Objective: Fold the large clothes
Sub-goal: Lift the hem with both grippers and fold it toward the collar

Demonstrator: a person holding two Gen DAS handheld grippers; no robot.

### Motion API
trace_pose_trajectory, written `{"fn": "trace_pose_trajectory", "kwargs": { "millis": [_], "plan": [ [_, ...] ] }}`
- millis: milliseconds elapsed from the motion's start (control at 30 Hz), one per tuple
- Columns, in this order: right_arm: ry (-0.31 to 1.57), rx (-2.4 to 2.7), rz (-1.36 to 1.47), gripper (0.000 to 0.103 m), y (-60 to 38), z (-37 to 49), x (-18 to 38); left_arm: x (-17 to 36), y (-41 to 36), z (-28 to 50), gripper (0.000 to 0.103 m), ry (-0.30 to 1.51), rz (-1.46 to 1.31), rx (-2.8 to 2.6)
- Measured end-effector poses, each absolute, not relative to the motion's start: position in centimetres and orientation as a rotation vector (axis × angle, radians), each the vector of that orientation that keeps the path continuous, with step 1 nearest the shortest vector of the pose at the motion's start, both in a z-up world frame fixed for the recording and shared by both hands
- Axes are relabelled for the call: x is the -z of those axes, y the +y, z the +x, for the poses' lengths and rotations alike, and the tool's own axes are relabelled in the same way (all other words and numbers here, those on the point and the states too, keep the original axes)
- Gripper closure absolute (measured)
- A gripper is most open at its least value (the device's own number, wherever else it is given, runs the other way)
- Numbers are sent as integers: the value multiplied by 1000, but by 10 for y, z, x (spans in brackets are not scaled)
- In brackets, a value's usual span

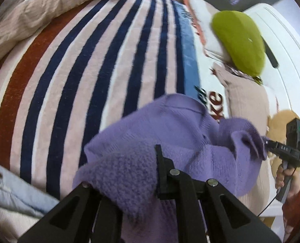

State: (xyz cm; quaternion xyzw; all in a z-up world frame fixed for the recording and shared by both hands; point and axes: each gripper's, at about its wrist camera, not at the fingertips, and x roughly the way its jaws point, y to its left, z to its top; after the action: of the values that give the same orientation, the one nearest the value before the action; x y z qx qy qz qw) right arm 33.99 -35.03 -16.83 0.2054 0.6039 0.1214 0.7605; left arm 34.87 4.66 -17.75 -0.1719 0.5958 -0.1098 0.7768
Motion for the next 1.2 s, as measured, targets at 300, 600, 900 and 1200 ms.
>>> {"fn": "trace_pose_trajectory", "kwargs": {
  "millis": [300, 600, 900, 1200],
  "plan": [
    [1328, -205, 414, 100, -352, 384, 198, 206, 68, 392, 88, 1305, -482, 200],
    [1360, -216, 294, 45, -346, 399, 201, 183, 56, 395, 28, 1353, -326, 317],
    [1288, -344, 253, 45, -331, 389, 155, 145, 60, 376, 28, 1292, -305, 429],
    [1363, -404, 350, 44, -300, 327, 172, 179, 44, 305, 28, 1348, -395, 337]
  ]
}}
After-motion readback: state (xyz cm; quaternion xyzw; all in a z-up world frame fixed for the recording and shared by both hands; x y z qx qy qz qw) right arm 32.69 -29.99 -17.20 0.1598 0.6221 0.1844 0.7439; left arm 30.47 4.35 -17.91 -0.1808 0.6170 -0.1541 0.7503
